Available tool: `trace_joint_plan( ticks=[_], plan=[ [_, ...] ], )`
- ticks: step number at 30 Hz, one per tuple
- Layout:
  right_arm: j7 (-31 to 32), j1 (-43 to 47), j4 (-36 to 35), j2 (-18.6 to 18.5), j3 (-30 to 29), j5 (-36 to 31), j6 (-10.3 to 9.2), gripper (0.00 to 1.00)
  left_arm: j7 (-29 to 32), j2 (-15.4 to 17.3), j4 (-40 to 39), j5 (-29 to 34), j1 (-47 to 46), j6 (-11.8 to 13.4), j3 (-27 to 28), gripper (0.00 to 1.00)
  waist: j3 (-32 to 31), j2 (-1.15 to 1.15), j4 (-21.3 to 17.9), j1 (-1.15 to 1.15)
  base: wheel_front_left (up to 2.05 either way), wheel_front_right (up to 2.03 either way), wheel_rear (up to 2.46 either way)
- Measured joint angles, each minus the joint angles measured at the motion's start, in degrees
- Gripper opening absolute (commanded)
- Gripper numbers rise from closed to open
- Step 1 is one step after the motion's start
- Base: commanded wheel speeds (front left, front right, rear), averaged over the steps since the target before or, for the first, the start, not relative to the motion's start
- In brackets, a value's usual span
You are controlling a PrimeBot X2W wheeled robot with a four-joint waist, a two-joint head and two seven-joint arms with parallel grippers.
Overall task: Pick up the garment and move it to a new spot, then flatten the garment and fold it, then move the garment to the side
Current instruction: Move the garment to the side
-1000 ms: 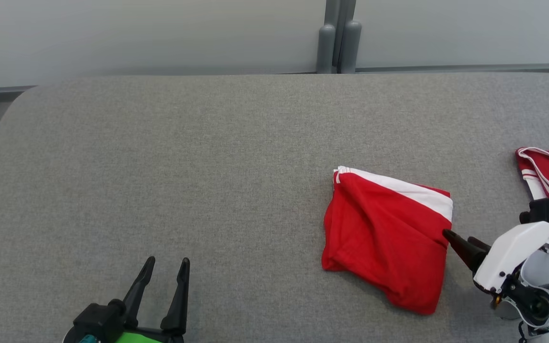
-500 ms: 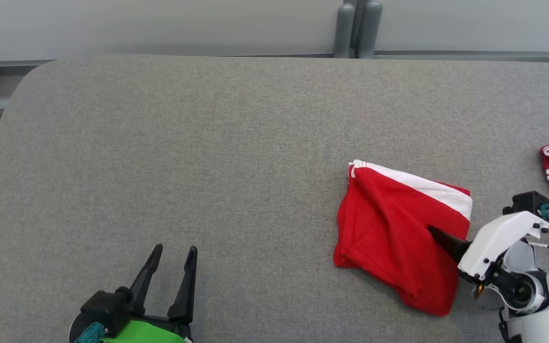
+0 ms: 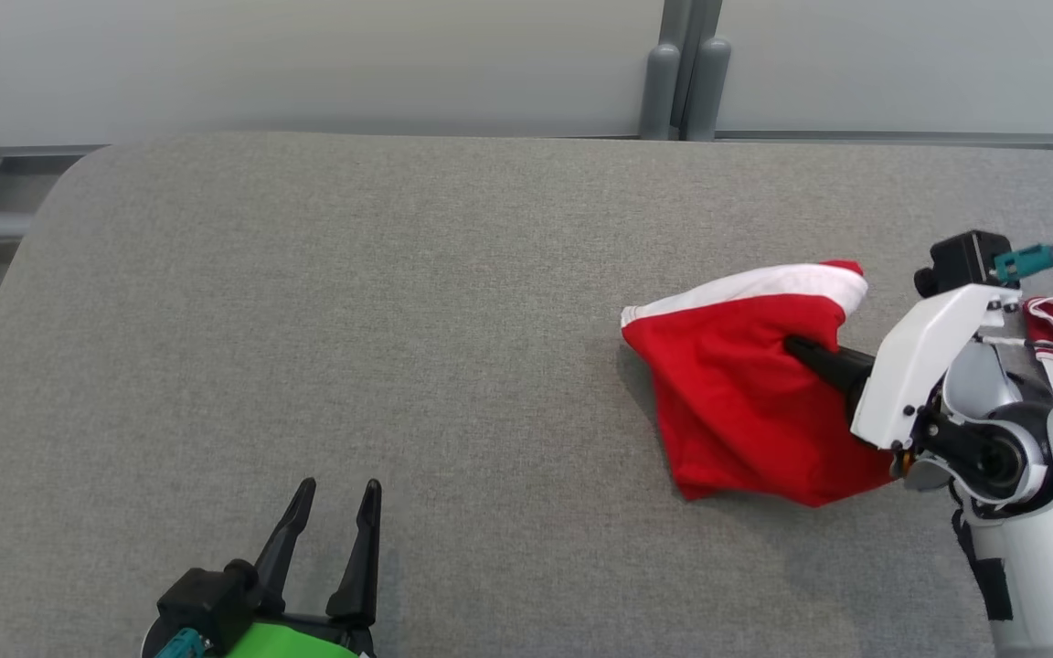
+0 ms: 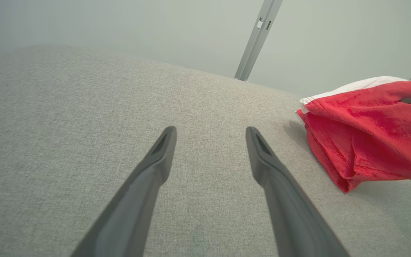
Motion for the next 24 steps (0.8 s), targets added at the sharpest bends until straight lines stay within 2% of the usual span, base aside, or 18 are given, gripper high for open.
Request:
trace_joint_plan(
  ticks=[6, 7, 11, 18, 24],
  plan=[
    [8.42, -2.50, -5.82, -5.37, 1.62, -0.31, 0.00, 0.00, -0.01, -1.10, -0.56, -0.04, 0.00, 0.00, 0.73, 1.00, -0.03, 0.00, -1.40, 0.00, 0.00, 0.00, 0.00],
    [10.83, -2.93, -6.59, -7.42, 0.98, -1.11, 0.00, 0.00, -0.01, -1.44, -1.05, -0.19, 0.01, 0.00, 1.09, 1.00, 0.07, 0.00, -2.08, 0.00, 0.00, 0.00, 0.00],
    [13.44, -3.04, -7.10, -9.87, -1.38, -2.82, 0.00, 0.00, -0.01, -1.86, -2.00, -0.16, 0.12, 0.00, 1.40, 1.00, 0.27, 0.00, -3.87, 0.00, 0.00, 0.00, 0.00],
    [13.25, -3.06, -6.65, -9.71, -4.90, -5.37, 0.00, 0.00, 0.00, -2.12, -3.26, 0.26, -0.66, 0.00, 0.98, 1.00, 1.32, 0.00, -8.54, 0.00, 0.00, 0.00, 0.00],
    [9.32, -5.36, -3.37, -9.45, -5.79, -8.53, 0.00, 0.00, -0.01, -0.48, -3.57, 0.26, -5.26, 0.00, -0.53, 1.00, 5.31, 0.00, -12.59, 0.00, 0.00, 0.00, 0.00]
  ],
)
